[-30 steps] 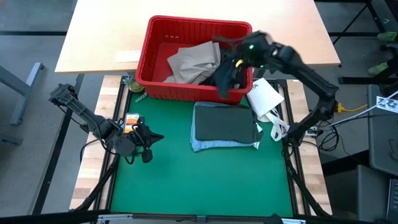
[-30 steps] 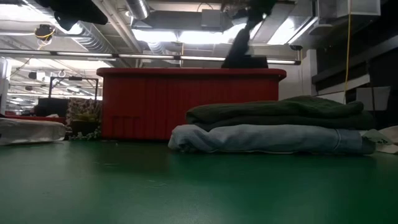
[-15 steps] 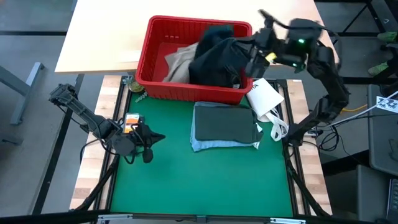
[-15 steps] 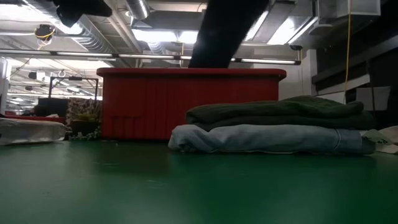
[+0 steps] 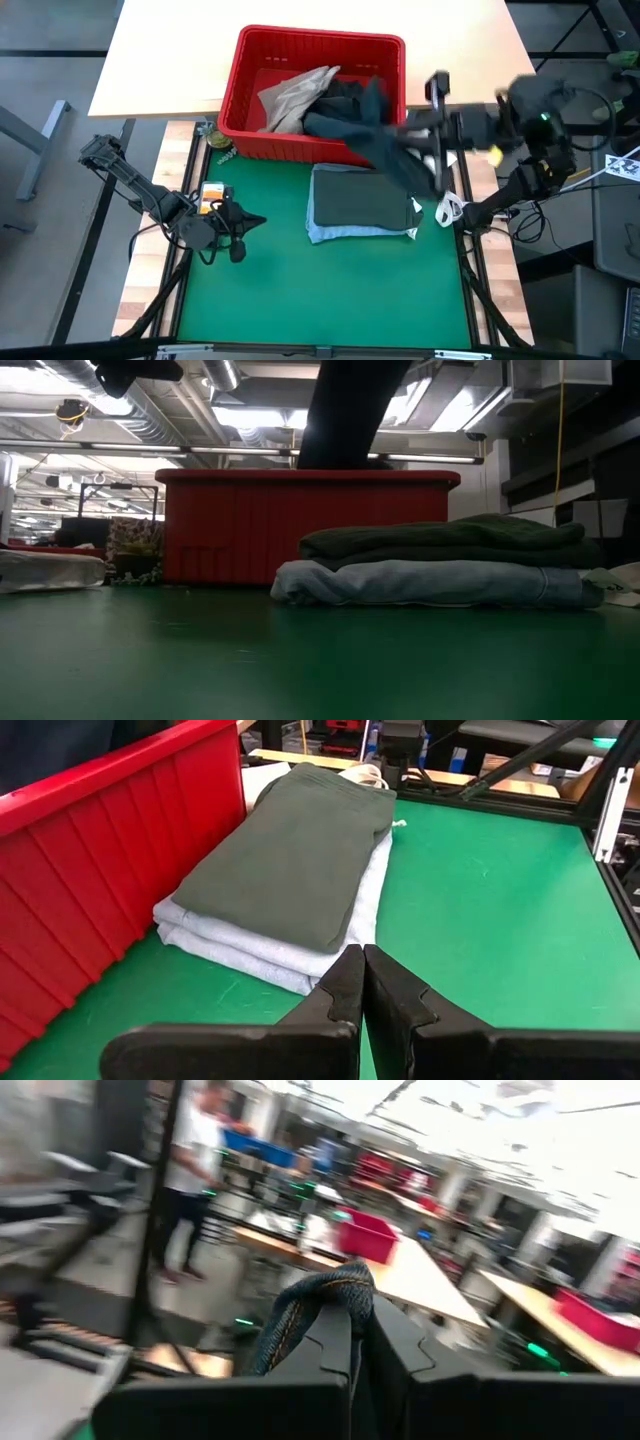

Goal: Fold Laundry from Bin
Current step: Fold the dark blue pants

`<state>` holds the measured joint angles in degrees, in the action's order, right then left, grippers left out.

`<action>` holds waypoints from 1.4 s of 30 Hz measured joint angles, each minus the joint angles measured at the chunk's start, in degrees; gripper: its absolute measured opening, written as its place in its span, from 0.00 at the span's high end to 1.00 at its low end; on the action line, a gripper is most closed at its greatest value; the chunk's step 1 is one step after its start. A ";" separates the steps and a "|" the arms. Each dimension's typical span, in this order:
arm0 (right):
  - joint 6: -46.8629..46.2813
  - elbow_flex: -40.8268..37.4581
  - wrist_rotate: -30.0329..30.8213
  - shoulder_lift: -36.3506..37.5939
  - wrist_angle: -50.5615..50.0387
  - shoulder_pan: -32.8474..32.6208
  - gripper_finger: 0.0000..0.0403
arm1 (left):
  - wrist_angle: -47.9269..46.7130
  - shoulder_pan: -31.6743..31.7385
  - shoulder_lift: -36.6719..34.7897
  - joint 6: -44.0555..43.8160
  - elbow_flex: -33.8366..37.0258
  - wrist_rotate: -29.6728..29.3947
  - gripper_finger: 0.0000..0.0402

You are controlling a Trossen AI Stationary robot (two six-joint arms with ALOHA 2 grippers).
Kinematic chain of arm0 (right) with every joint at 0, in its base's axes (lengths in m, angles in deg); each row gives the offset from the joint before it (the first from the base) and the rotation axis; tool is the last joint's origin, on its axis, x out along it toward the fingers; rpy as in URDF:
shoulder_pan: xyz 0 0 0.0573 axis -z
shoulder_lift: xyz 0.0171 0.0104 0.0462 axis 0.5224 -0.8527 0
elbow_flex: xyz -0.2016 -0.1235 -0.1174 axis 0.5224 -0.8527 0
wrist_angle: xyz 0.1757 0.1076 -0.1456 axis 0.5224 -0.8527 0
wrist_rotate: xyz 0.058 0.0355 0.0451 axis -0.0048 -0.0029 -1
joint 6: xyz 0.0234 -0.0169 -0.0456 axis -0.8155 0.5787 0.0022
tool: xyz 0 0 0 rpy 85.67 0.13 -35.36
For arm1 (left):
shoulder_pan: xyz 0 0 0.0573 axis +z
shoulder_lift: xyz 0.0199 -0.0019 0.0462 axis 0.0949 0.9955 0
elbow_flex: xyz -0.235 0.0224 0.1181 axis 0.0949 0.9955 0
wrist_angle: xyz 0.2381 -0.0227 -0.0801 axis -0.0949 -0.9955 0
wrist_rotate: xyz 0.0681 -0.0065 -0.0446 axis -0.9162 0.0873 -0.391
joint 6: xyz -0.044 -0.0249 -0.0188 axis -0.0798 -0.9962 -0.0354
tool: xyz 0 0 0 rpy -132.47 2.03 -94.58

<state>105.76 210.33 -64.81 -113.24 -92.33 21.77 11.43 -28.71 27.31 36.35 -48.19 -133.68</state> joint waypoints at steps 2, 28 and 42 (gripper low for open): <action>0.00 0.00 0.02 0.00 -0.45 -3.94 0.97 | -0.02 0.00 0.00 -0.04 0.00 0.00 0.99; -0.01 0.08 14.49 -9.32 -11.93 -19.82 0.95 | 36.23 6.34 3.03 33.64 0.02 11.51 0.78; -0.01 0.05 12.29 -17.86 1.03 -13.59 0.94 | 73.28 8.77 9.49 60.11 0.02 22.06 0.60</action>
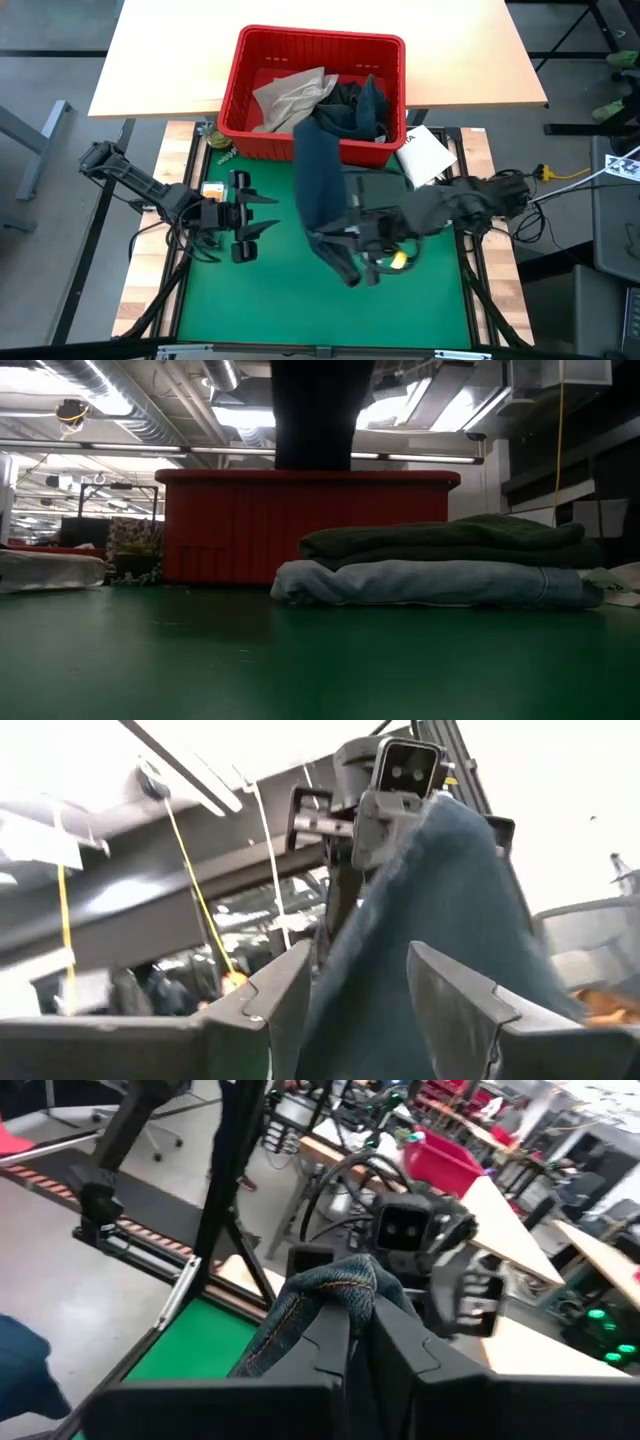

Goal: Fold Laundry from Bin
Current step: Fold the dark blue pants

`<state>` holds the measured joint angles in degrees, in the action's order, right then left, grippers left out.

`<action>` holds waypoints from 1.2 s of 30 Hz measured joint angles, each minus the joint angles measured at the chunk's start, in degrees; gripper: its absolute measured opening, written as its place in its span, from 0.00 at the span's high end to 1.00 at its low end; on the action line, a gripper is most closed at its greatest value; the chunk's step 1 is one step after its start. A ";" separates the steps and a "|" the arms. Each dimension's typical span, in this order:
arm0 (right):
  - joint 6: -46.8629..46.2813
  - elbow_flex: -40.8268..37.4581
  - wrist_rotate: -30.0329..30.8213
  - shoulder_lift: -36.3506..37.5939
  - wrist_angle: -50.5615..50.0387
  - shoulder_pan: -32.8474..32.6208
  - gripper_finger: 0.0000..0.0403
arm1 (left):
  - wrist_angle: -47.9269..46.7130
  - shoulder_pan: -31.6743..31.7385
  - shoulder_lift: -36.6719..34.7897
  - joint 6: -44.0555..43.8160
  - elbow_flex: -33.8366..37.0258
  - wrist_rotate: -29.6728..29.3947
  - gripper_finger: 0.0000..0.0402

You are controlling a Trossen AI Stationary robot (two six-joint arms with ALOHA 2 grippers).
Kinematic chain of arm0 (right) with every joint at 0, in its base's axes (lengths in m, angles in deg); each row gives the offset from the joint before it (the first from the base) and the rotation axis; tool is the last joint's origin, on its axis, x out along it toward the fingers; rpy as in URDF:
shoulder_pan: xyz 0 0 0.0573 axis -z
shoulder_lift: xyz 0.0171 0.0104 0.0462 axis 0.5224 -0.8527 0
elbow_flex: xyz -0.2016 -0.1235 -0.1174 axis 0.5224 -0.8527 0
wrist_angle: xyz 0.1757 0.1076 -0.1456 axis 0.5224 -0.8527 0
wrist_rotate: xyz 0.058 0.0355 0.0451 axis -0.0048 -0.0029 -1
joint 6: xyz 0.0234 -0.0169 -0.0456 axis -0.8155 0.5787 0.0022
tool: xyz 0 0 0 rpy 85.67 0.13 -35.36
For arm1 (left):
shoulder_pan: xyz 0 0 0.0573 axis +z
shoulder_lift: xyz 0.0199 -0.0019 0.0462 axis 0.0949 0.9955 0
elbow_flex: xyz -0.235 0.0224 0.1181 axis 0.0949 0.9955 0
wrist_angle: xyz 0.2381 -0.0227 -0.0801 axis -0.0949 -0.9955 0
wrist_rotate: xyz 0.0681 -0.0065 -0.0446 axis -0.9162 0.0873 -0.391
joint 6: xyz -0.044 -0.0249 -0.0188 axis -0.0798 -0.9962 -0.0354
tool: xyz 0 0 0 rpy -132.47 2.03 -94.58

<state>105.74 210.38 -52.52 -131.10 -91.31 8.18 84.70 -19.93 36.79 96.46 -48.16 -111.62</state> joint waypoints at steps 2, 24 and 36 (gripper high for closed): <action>-0.21 0.00 -2.66 -1.35 1.64 1.42 0.94 | 0.03 0.04 0.00 3.18 0.00 -0.03 0.60; -3.44 -0.07 -11.10 -7.48 9.77 7.74 0.94 | -5.95 0.19 0.00 6.45 -0.02 5.02 0.59; -2.85 -0.05 -6.89 -7.80 10.16 7.72 0.94 | -7.78 -0.45 -1.07 0.48 -0.01 -0.06 0.97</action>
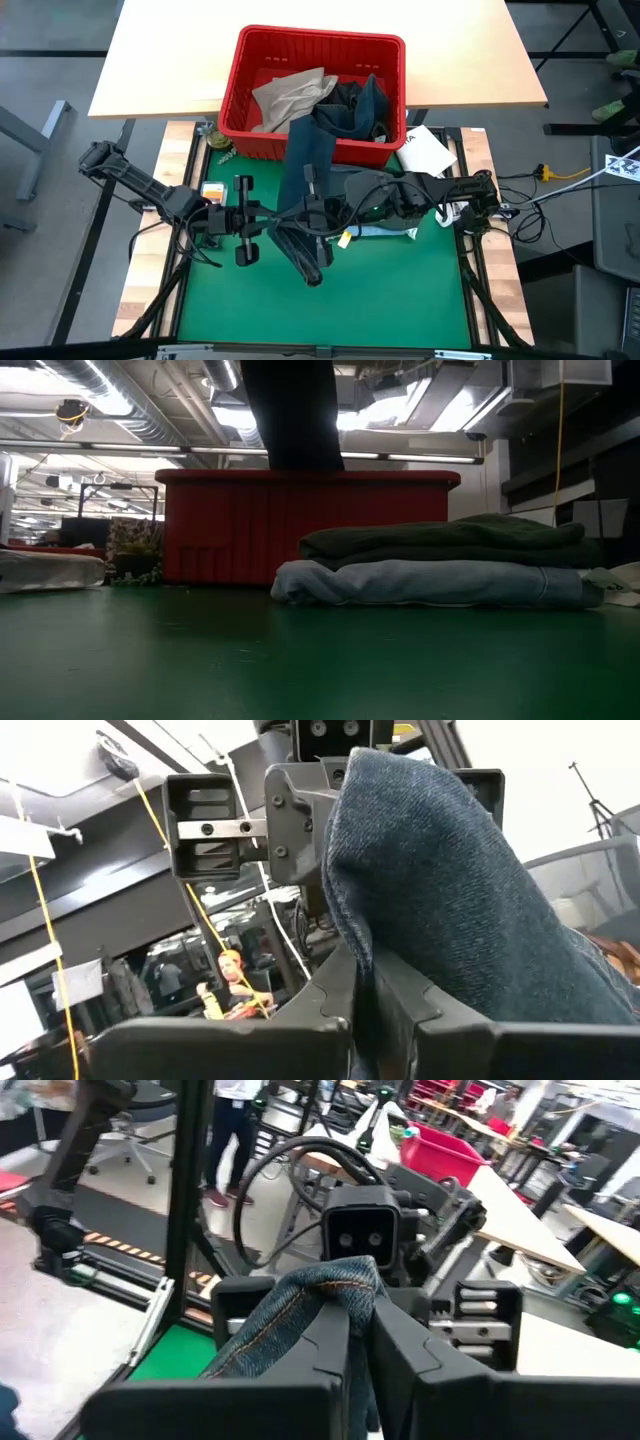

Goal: Fold Laundry from Bin
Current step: Fold the dark blue pants

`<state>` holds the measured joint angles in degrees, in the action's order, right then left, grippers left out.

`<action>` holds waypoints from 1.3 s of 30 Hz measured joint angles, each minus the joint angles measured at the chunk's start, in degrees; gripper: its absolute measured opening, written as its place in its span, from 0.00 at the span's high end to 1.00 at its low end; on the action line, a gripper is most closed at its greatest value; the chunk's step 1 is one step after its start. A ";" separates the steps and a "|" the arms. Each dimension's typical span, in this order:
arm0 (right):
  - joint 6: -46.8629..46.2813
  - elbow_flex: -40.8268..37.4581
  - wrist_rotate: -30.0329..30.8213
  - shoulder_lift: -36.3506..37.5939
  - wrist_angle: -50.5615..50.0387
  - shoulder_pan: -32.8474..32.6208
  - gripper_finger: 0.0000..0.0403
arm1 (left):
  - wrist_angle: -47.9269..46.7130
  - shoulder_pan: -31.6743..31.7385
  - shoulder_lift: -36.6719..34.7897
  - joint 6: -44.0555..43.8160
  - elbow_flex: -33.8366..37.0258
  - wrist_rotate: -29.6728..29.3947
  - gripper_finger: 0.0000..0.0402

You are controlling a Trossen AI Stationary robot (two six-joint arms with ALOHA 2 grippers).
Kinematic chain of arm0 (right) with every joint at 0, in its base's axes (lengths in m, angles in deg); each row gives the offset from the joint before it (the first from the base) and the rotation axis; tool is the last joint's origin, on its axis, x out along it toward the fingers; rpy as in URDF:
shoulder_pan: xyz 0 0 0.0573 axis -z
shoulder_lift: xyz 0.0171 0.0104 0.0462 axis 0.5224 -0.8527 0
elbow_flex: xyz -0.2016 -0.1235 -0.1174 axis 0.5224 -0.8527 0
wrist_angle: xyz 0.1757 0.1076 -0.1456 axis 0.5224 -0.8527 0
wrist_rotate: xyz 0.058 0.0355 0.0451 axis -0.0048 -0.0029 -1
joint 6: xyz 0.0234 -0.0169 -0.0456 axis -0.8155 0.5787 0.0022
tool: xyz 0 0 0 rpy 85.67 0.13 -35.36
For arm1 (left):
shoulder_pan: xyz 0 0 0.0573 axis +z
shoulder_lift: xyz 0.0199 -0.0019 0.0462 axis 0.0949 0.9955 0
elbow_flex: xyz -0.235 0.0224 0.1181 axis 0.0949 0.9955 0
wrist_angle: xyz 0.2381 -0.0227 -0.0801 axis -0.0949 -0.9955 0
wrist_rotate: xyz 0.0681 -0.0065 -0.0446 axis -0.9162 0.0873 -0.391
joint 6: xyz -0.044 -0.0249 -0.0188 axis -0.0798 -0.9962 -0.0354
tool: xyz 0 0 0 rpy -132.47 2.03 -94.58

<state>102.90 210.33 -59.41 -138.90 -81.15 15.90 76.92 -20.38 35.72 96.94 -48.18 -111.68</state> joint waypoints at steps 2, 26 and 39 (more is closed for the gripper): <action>0.05 0.00 0.38 0.00 0.08 -0.02 0.91 | -0.27 -0.94 -0.96 0.11 -0.01 -2.18 0.97; 10.37 0.09 16.29 7.65 -33.55 8.04 0.43 | -14.86 -19.09 -37.18 6.62 -0.03 -47.59 1.00; 10.49 0.04 6.14 4.27 -52.54 32.82 0.51 | -28.76 -19.21 -37.90 0.33 -0.03 -47.62 0.99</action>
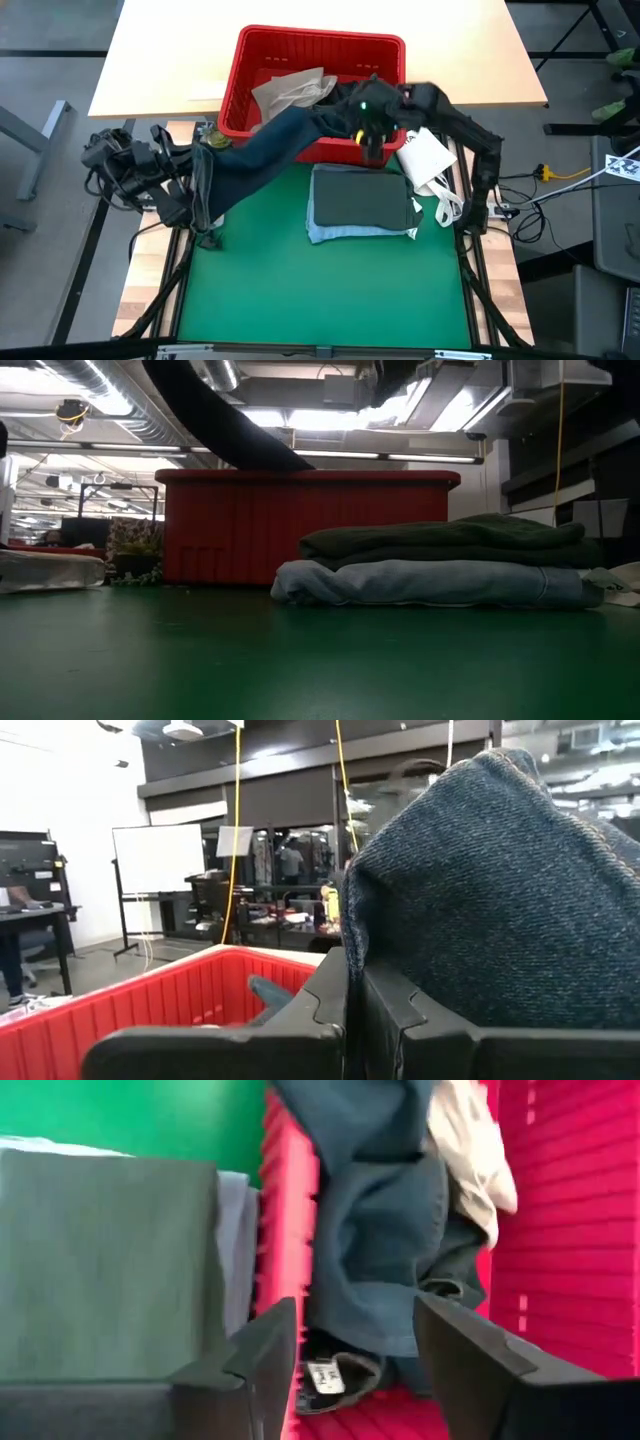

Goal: Fold Laundry from Bin
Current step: Fold the dark blue pants

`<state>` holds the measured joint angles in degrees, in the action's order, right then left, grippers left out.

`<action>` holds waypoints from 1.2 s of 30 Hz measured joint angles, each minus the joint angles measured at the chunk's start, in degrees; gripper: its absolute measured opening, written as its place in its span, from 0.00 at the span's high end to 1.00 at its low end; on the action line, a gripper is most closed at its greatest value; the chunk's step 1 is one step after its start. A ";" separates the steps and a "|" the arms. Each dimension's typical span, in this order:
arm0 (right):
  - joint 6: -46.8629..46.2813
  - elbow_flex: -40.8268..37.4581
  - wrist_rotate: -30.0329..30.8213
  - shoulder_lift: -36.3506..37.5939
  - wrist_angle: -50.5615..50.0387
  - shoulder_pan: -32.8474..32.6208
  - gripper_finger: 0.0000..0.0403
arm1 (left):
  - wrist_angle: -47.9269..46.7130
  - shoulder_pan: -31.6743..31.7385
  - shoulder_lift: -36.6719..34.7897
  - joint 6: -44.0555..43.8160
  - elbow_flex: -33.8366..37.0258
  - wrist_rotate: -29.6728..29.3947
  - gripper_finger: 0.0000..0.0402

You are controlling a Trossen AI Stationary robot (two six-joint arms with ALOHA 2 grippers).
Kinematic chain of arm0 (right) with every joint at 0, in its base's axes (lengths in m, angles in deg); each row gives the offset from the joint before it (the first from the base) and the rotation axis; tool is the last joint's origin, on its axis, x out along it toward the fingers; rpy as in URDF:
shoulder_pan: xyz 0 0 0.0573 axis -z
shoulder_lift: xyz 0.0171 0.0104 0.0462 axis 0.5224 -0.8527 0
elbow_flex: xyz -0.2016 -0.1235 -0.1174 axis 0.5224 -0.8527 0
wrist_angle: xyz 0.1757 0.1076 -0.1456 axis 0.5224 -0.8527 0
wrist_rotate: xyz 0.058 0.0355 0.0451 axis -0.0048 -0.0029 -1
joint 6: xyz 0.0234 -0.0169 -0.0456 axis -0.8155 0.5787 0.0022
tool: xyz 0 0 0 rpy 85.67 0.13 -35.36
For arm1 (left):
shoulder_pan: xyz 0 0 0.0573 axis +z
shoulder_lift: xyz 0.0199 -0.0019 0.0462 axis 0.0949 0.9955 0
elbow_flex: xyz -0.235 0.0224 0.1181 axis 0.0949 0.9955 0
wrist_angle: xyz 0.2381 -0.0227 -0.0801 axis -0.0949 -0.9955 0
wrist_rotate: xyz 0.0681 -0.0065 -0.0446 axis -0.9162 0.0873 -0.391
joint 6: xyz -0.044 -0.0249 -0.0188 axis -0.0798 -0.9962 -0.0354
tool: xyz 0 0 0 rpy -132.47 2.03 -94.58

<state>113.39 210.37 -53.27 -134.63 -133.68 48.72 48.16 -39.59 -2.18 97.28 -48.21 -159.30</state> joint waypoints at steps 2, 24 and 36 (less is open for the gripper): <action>1.65 0.00 -1.69 -0.92 -1.13 3.17 0.51 | -1.78 0.00 0.02 -1.73 0.00 0.00 0.99; 19.60 -0.04 -3.66 -13.82 -3.64 9.46 0.51 | -4.00 0.00 0.02 -3.14 0.00 -0.02 0.98; 21.02 -0.04 -1.75 -15.16 -3.55 9.43 0.74 | -4.02 0.00 0.02 -4.70 0.00 -4.29 0.98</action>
<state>134.41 210.33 -55.02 -149.79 -137.24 58.15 44.13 -39.59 -2.16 92.58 -48.21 -163.59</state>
